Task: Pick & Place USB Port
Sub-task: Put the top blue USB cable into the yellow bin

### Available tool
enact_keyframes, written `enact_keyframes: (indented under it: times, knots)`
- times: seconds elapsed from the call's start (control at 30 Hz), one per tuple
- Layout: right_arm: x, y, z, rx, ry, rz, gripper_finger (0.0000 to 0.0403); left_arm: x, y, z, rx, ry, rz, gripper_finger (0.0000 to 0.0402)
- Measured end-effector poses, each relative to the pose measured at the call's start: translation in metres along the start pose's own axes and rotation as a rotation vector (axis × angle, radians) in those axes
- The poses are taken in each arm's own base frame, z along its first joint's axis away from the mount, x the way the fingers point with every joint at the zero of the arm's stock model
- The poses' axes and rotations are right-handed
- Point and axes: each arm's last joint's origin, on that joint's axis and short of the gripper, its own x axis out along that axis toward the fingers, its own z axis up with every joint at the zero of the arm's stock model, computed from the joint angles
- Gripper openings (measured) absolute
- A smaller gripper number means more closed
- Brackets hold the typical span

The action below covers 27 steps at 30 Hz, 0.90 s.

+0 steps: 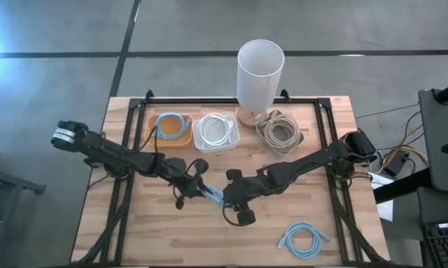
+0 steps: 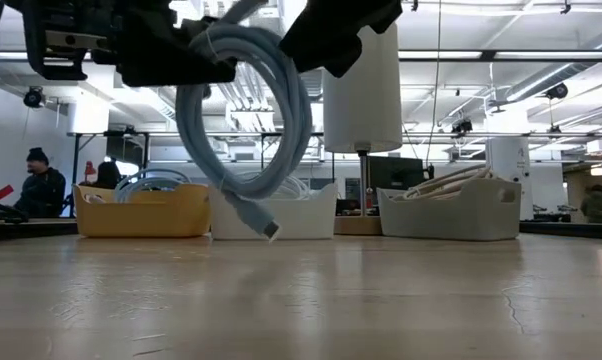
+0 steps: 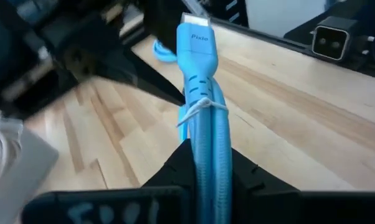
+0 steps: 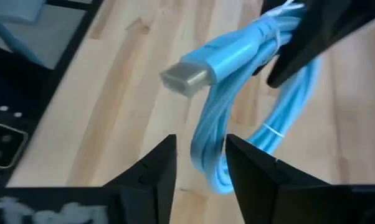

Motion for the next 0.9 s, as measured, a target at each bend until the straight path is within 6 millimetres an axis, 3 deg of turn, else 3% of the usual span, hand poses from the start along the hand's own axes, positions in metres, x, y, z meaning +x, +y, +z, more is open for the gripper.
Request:
enact_keyframes:
  times: [0.23,0.37,0.57,0.7,0.9]
  knots:
    - [0.001,-0.003,-0.004,0.0,0.013,-0.143,0.0157,-0.01,-0.001,-0.003,-0.138,0.101,0.051,0.0032]
    - [0.0,-0.006,-0.012,0.015,0.079,-0.211,0.0164,-0.03,0.0,0.006,-0.199,0.114,0.125,0.0035]
    - [0.003,-0.008,-0.026,0.053,0.153,-0.244,0.0169,-0.082,0.011,0.026,-0.226,0.263,0.393,0.0032]
    - [0.006,-0.009,-0.034,0.054,0.175,-0.248,0.0169,-0.121,0.024,0.045,-0.344,0.389,0.618,0.0033]
    - [0.007,-0.012,-0.034,0.056,0.177,-0.252,0.0169,-0.173,0.041,0.067,-0.525,0.6,0.685,0.0033]
